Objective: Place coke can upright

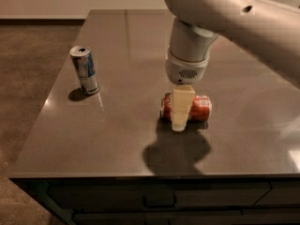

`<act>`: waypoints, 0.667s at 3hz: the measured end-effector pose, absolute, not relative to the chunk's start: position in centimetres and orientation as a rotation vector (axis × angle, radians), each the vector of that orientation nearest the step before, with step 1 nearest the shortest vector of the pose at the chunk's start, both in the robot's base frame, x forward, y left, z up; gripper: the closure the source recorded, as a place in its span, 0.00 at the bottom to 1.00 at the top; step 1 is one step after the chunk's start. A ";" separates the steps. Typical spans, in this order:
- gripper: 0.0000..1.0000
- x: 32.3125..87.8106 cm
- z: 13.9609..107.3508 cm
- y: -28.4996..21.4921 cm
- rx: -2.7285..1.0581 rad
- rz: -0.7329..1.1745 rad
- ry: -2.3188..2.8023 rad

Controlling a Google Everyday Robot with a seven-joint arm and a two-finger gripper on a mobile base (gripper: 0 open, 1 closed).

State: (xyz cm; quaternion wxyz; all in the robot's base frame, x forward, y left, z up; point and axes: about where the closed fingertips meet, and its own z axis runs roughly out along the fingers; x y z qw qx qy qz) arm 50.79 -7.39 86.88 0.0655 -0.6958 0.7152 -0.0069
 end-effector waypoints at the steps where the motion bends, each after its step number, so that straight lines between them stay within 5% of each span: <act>1: 0.00 51.6 85.4 -6.8 -2.115 -0.008 2.167; 2: 0.18 51.6 84.6 -6.7 -2.119 -0.002 2.178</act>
Offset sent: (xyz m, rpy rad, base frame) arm 0.0071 0.0054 -0.0311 -0.0198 0.0489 -0.0052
